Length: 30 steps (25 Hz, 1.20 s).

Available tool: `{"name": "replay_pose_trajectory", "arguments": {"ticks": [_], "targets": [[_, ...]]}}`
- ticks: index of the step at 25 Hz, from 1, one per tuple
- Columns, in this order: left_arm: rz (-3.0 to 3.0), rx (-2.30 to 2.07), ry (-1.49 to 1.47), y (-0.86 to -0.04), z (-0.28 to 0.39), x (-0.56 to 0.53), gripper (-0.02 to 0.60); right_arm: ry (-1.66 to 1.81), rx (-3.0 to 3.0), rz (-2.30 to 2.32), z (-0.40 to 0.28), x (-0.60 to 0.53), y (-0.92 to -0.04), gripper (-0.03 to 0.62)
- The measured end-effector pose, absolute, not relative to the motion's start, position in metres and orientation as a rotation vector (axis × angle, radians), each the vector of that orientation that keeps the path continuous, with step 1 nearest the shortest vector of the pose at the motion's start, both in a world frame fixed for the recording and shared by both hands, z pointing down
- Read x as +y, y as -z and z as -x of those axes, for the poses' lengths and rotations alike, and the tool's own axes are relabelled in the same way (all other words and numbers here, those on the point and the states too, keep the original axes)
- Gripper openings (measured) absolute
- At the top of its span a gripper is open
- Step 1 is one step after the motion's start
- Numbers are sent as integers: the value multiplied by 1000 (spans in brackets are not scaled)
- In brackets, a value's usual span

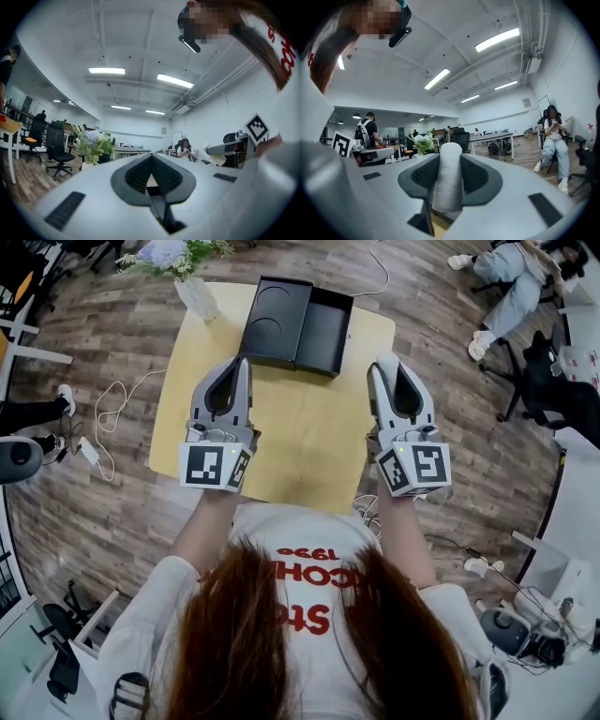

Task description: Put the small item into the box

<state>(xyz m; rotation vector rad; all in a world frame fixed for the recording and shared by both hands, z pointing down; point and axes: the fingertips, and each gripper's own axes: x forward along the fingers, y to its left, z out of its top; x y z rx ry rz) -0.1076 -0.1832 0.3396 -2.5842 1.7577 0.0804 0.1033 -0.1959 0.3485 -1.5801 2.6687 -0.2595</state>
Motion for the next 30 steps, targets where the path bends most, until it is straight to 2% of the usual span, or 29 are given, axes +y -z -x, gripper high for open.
{"name": "replay_pose_trajectory", "arguments": {"ticks": [9, 23, 30], "targets": [[2594, 1823, -30, -371, 120, -210, 5, 346, 2736, 1537, -72, -242, -388, 135], [2614, 1894, 32, -414, 129, -224, 4, 537, 2876, 1587, -31, -295, -516, 140], [2620, 1909, 42, -419, 133, -221, 5, 551, 2895, 1675, -34, -295, -533, 183]]}}
